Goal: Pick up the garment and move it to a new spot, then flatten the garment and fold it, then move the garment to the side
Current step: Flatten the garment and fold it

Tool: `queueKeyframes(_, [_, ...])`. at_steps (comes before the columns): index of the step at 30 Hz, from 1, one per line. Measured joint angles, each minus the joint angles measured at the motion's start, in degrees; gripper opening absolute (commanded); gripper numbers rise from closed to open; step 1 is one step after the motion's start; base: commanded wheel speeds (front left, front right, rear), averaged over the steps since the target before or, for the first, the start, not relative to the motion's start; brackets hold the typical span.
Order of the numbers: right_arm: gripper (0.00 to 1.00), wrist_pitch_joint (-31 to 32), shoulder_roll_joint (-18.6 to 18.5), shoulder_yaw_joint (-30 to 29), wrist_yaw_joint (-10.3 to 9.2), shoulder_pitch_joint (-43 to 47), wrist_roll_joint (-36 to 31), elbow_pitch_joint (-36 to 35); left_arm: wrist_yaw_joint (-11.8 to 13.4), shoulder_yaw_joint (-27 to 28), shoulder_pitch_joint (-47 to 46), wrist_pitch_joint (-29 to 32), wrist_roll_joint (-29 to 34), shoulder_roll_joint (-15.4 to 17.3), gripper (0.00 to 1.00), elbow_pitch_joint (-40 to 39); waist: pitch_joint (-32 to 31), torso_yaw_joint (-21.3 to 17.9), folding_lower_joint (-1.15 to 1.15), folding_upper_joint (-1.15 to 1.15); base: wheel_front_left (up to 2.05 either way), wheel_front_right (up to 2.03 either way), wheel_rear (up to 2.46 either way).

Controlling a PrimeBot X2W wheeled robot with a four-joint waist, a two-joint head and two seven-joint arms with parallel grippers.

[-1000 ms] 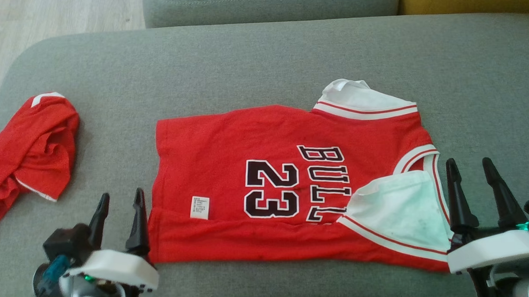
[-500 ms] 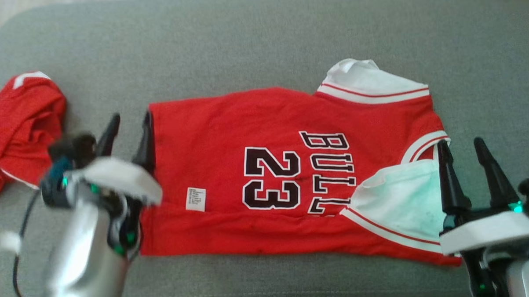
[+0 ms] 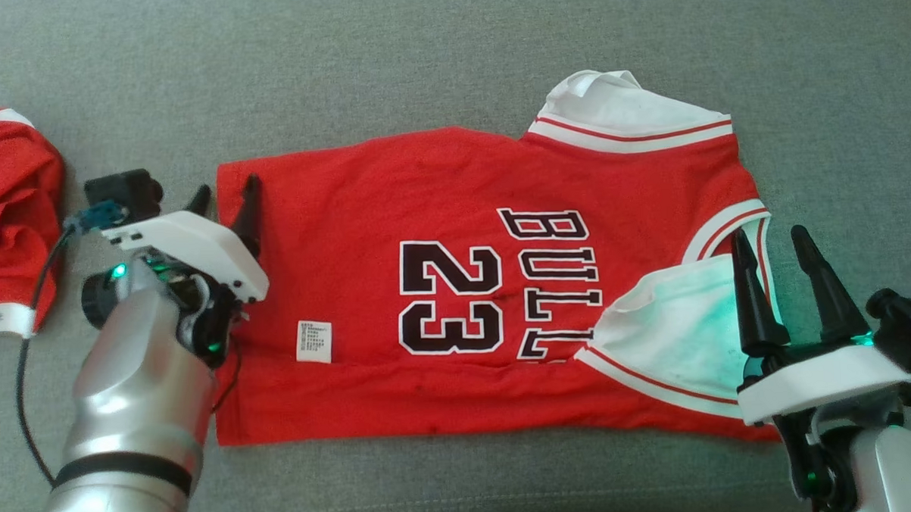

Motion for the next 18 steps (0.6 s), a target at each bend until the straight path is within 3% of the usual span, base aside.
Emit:
queueKeyframes(2, [1.00, 0.0, 0.0, -0.1, 0.01, -0.1, 0.0, 0.4, -0.2, -0.5, -0.7, 0.0, -1.0, -0.6, 0.96, 1.9, 0.1, -0.1, 0.00, 0.00, 0.00, 0.00, 0.00])
queueKeyframes(3, [1.00, 0.0, 0.0, -0.1, 0.01, -0.2, 0.1, 0.6, -0.2, -1.2, -0.9, 0.0, -1.5, -0.6, 0.63, 2.7, 0.2, -0.1, 0.00, 0.00, 0.00, 0.00, 0.00])
queueKeyframes(5, [1.00, 0.0, 0.0, -0.2, 0.01, -0.7, 0.4, 0.8, -0.2, -1.8, -1.6, -0.1, -2.0, -0.6, 0.12, 3.8, 0.3, -0.2, 0.00, 0.00, 0.00, 0.00, 0.00])
queueKeyframes(6, [1.00, 0.0, 0.0, -0.3, 0.00, -0.8, 0.4, 0.9, -0.2, -2.4, -2.0, -0.1, -2.5, -0.6, 0.00, 4.1, 0.4, -0.3, 0.00, 0.00, 0.00, 0.00, 0.00])
queueKeyframes(18, [1.00, 0.0, 0.0, -3.6, 0.00, -3.1, 0.5, 2.9, -0.3, -9.2, -2.4, -4.4, -7.8, 0.0, 0.00, 4.9, -0.2, 0.1, 0.00, 0.00, 0.00, 0.00, 0.00])
